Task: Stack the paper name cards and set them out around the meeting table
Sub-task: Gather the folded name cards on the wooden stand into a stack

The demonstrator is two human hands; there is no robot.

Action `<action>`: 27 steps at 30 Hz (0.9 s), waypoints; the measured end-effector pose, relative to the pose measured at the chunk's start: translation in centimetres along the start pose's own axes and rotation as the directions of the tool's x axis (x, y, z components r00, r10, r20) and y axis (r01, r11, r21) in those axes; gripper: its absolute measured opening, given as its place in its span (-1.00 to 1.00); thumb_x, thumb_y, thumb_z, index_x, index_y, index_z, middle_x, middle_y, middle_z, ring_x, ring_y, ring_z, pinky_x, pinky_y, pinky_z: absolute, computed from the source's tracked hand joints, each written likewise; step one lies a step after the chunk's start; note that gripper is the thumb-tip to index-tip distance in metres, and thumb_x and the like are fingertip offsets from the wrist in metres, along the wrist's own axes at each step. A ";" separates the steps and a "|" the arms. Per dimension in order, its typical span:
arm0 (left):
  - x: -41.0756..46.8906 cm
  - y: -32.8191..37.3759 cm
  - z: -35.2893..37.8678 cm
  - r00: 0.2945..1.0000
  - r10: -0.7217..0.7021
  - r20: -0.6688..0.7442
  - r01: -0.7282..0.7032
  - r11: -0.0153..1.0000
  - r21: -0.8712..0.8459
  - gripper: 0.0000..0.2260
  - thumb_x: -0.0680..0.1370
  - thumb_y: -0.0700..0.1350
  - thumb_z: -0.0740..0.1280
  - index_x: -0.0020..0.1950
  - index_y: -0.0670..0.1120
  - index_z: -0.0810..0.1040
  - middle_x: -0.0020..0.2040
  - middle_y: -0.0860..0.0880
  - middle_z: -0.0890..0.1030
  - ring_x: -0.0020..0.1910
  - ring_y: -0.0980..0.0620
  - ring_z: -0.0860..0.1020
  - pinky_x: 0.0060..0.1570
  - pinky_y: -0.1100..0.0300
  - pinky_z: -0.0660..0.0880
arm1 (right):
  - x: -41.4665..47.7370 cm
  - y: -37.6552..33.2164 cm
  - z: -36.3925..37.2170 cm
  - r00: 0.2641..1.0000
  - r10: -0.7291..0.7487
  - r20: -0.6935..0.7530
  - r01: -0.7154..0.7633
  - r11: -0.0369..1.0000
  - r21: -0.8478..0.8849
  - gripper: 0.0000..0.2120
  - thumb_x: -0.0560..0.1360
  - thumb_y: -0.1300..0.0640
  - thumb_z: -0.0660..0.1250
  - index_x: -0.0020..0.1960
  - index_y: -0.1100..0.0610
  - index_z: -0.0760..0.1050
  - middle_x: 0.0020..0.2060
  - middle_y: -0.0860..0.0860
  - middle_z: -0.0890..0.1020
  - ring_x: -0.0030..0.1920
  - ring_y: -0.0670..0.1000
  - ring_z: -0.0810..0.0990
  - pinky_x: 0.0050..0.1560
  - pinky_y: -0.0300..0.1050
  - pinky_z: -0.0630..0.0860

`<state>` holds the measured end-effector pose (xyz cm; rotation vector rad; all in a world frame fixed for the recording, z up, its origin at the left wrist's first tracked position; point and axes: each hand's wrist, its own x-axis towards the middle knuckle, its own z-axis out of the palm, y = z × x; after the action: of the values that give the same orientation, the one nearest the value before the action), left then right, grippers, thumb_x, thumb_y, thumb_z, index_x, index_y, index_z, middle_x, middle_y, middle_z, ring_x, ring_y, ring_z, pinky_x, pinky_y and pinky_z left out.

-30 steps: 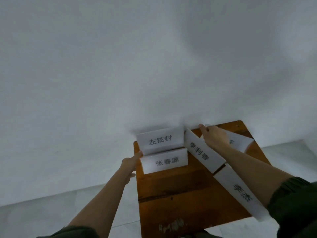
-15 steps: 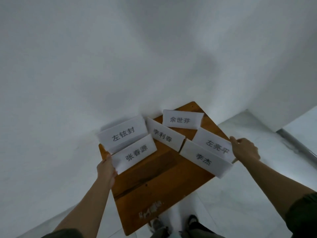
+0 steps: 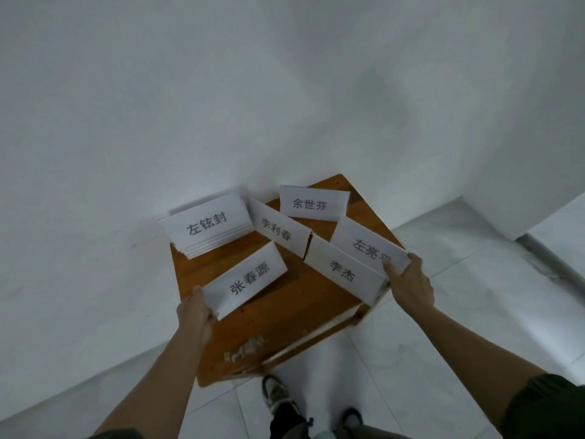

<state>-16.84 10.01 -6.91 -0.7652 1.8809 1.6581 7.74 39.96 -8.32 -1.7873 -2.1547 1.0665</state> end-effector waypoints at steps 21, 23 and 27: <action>-5.3 2.3 -1.7 0.976 0.212 -0.053 -0.217 0.968 -0.127 -0.79 0.66 -0.04 0.20 0.10 -0.18 0.46 -0.07 -0.13 0.53 -0.07 -0.13 0.54 -0.12 0.00 0.53 | -0.6 -4.7 -2.6 0.999 0.011 0.044 -0.031 0.862 0.506 -0.77 0.58 0.06 0.33 0.14 0.19 0.55 -0.08 0.10 0.61 -0.12 0.06 0.61 -0.11 0.07 0.67; -5.1 5.0 -1.9 0.966 0.253 -0.045 -0.257 0.956 -0.144 -0.79 0.66 -0.03 0.18 0.00 -0.14 0.49 -0.11 -0.10 0.53 -0.11 -0.11 0.54 -0.14 0.01 0.52 | -0.4 -6.5 -3.8 0.998 -0.034 0.051 0.004 0.870 0.493 -0.80 0.58 0.04 0.32 0.10 0.15 0.54 -0.17 0.05 0.60 -0.19 0.01 0.59 -0.10 0.07 0.67; -3.9 10.1 -1.8 0.947 0.314 -0.060 -0.320 0.937 -0.140 -0.79 0.66 -0.03 0.15 0.13 -0.15 0.44 -0.02 -0.11 0.55 -0.09 -0.11 0.56 -0.08 0.00 0.53 | 0.0 -10.2 -4.6 0.992 -0.120 0.045 0.082 0.864 0.497 -0.85 0.59 0.06 0.30 0.06 0.13 0.53 -0.20 0.02 0.59 -0.20 -0.01 0.59 -0.10 0.06 0.67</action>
<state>-21.19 9.47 3.13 -0.5728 2.0069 2.0126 1.98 41.48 1.16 -1.3992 -1.7618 1.5103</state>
